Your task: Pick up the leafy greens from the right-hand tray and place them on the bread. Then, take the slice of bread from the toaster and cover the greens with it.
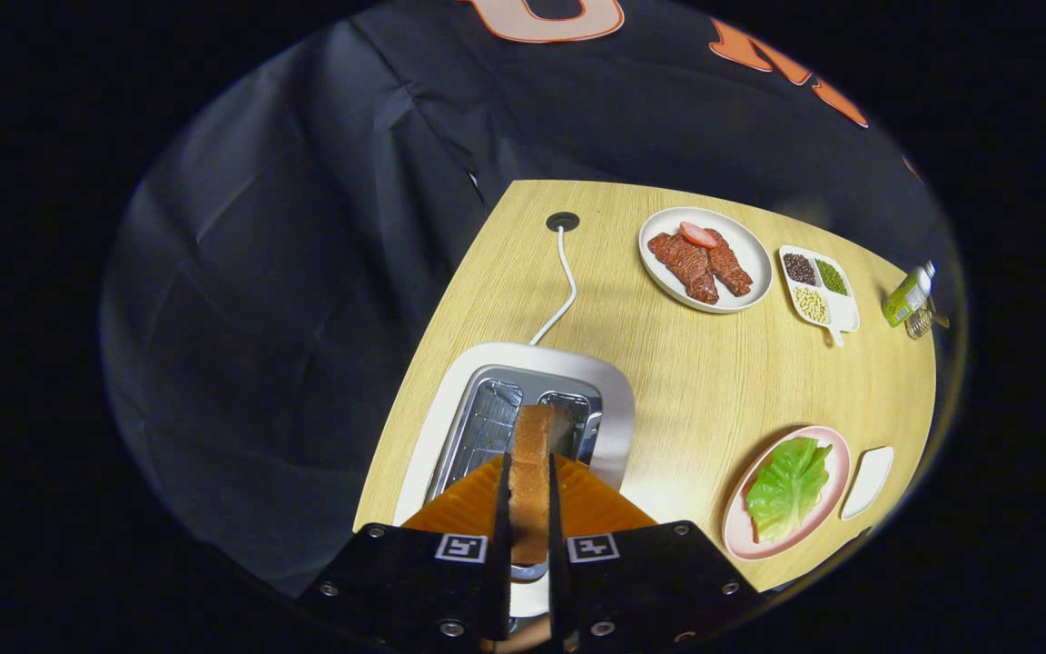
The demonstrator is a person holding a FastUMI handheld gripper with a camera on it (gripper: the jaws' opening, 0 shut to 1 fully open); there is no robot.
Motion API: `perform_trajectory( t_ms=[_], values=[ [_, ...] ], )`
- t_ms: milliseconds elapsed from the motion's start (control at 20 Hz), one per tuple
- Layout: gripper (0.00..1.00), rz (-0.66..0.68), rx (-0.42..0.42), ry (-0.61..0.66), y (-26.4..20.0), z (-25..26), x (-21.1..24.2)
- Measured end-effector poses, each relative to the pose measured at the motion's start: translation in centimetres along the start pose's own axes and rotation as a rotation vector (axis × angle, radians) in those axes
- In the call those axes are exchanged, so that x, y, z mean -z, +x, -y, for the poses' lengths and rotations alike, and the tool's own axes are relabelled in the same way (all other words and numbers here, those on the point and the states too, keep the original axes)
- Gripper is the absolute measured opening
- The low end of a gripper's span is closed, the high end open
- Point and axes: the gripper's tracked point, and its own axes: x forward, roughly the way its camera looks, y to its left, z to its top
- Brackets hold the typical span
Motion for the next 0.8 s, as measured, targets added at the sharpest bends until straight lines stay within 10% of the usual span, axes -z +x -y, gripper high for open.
perform_trajectory(
  t_ms=[800],
  values=[
    [0.15,0.235,-0.330,0.123,-10.2,1.5,-2.0]
  ],
)
